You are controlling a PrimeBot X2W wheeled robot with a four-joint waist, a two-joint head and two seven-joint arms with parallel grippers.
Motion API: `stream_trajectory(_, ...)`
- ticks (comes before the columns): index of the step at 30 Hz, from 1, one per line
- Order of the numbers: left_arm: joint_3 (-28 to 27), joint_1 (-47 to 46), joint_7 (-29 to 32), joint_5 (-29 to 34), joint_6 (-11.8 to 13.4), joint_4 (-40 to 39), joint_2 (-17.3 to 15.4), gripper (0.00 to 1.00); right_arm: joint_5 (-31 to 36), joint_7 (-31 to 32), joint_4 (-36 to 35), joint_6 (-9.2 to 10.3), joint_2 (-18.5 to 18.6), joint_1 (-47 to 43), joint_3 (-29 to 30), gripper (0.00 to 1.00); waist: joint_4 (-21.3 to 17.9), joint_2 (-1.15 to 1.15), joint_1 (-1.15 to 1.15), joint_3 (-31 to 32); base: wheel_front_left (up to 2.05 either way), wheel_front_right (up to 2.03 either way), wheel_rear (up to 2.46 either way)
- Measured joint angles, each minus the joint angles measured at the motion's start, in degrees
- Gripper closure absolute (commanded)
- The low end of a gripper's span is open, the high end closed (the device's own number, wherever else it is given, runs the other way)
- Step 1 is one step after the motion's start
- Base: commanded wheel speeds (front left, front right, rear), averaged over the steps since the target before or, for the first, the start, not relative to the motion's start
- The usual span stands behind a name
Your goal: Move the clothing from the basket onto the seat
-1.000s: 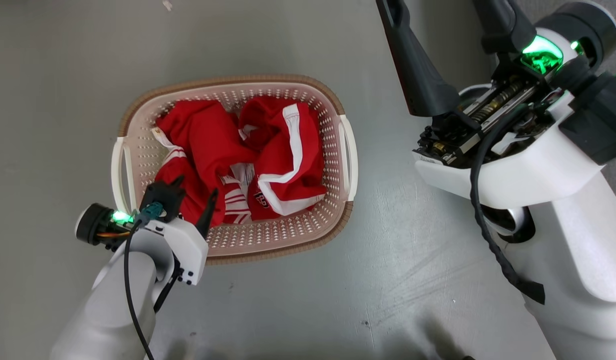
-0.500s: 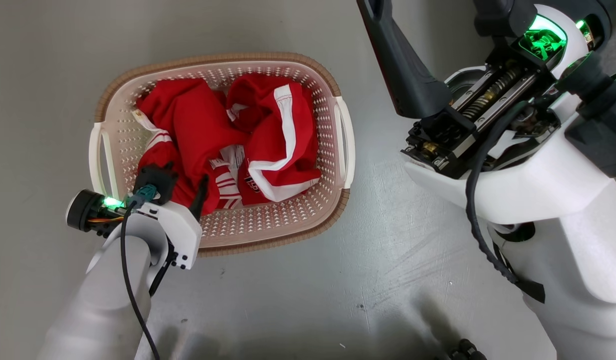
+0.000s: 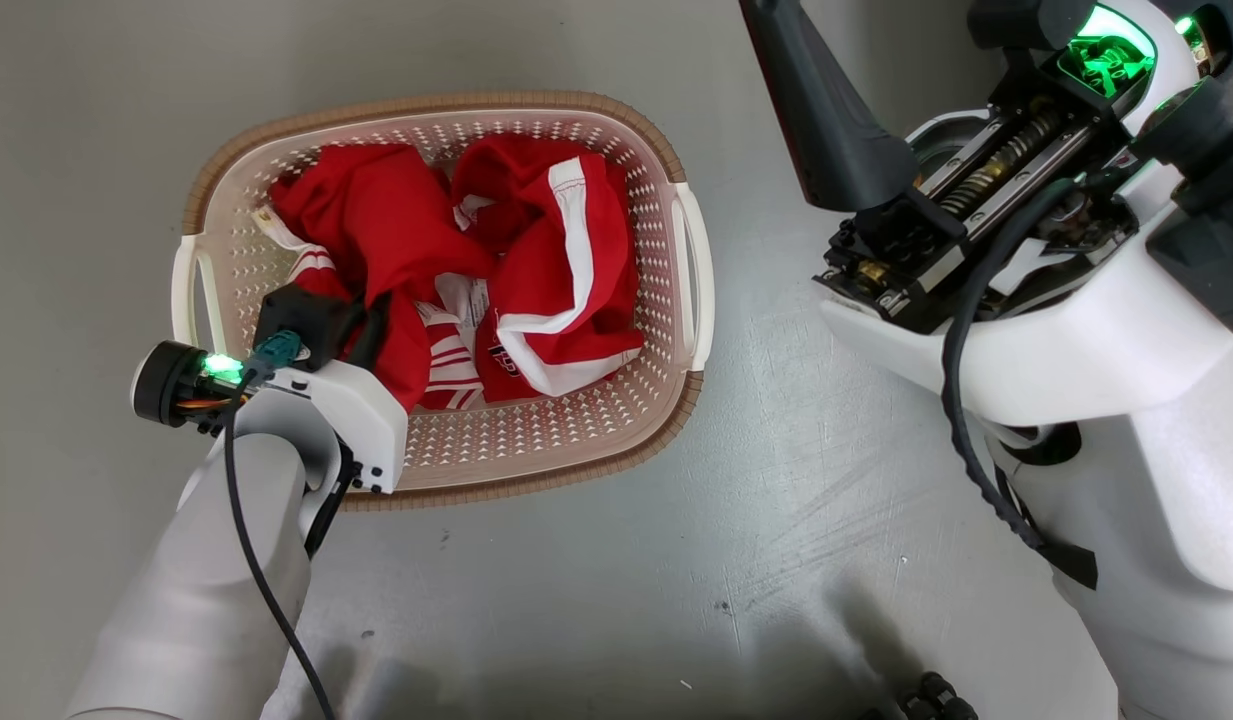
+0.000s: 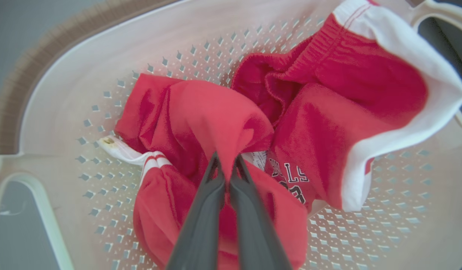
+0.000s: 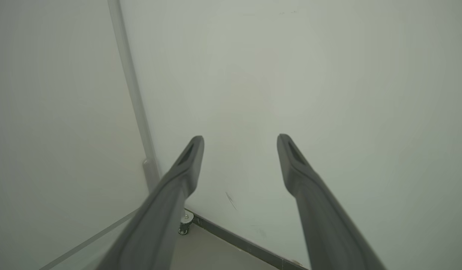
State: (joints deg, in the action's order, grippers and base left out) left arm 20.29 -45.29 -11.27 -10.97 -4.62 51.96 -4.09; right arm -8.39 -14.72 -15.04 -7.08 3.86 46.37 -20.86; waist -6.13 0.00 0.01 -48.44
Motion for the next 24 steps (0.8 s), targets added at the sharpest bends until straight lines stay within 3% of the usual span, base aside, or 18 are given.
stream_trajectory(24, -7.78, 1.12, -3.02, -7.15, 0.29, -8.96, 0.6, 1.0, 0.3, -0.07, 7.2, 0.01, 2.26, -3.54, 3.78, 0.0, 2.87, 0.0, 0.0, 5.79, 0.0, 0.0, 0.0)
